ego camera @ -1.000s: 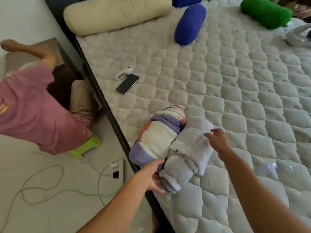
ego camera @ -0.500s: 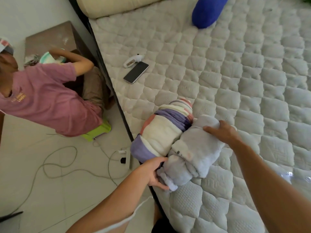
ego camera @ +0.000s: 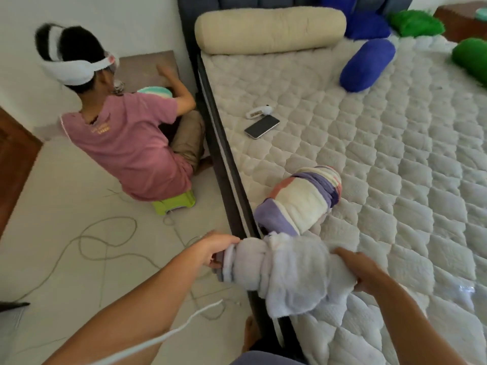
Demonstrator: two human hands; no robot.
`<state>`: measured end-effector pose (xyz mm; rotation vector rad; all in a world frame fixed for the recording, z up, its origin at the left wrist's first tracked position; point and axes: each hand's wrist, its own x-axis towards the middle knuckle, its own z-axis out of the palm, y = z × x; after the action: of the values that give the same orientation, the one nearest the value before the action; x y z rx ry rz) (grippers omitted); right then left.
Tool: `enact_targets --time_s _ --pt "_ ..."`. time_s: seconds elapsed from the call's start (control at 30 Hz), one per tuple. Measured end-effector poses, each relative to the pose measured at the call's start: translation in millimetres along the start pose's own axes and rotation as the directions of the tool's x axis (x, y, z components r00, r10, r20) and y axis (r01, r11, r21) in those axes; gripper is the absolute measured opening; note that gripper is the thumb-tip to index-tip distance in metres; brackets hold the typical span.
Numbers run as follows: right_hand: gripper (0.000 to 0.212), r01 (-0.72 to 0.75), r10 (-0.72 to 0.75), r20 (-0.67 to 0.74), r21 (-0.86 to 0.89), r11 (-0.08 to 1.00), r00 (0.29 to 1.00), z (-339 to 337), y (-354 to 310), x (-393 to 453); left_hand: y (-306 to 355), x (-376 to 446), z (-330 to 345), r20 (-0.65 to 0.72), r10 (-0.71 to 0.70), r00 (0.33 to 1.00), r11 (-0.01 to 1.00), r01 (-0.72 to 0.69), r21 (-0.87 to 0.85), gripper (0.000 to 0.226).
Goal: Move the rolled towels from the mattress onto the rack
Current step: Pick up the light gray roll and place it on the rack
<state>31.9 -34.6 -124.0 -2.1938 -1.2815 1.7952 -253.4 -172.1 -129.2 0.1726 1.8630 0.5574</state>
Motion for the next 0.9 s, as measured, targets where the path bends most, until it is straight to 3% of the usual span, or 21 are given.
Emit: enact_targets --time_s 0.17,0.23,0.3,0.37,0.43,0.57,0.7,0.83,0.9 --pt "0.055 0.021 -0.027 0.077 0.074 0.997 0.997 104.8 1.4 -63.8 -68.9 -54.4 -131.5 -0.194 0.245 0.950 0.933 -0.286 -0.219 0.025" --pt "0.045 0.094 -0.106 0.190 0.072 0.993 0.976 157.4 -7.5 -94.7 -117.1 -88.6 -174.4 -0.343 0.248 0.906 0.877 -0.360 -0.318 0.038" --pt "0.036 0.157 -0.172 0.246 0.080 0.984 0.954 202.1 -13.2 -129.9 -164.1 -119.1 -199.5 -0.461 0.164 0.872 0.825 -0.378 -0.421 0.067" --pt "0.043 0.196 -0.212 0.336 0.081 0.977 0.918 247.0 -14.7 -162.4 -216.3 -138.7 -216.0 -0.442 0.072 0.894 0.660 -0.375 -0.651 0.081" --pt "0.037 0.257 -0.255 0.412 0.052 0.965 0.875 291.4 -15.5 -197.1 -255.6 -154.6 -225.9 -0.382 0.097 0.919 0.434 -0.385 -0.815 0.066" --pt "0.017 0.343 -0.262 0.559 -0.043 0.938 0.787 373.4 -8.6 -258.1 -298.4 -177.1 -253.8 -0.439 0.214 0.873 0.035 -0.456 -0.889 0.070" --pt "0.029 0.476 -0.291 0.675 -0.100 0.874 0.678 439.0 -6.2 -289.6 -332.7 -193.9 -303.5 -0.524 0.063 0.850 -0.110 -0.516 -0.850 0.061" --pt "0.028 0.578 -0.265 0.793 -0.131 0.805 0.548 507.5 -14.0 -302.1 -367.9 -192.7 -354.6 -0.598 -0.184 0.780 -0.151 -0.623 -0.767 0.042" --pt "0.039 0.631 -0.267 0.833 -0.122 0.766 0.485 545.5 -20.4 -307.4 -382.7 -187.1 -382.4 -0.584 -0.274 0.764 -0.178 -0.637 -0.750 0.044"
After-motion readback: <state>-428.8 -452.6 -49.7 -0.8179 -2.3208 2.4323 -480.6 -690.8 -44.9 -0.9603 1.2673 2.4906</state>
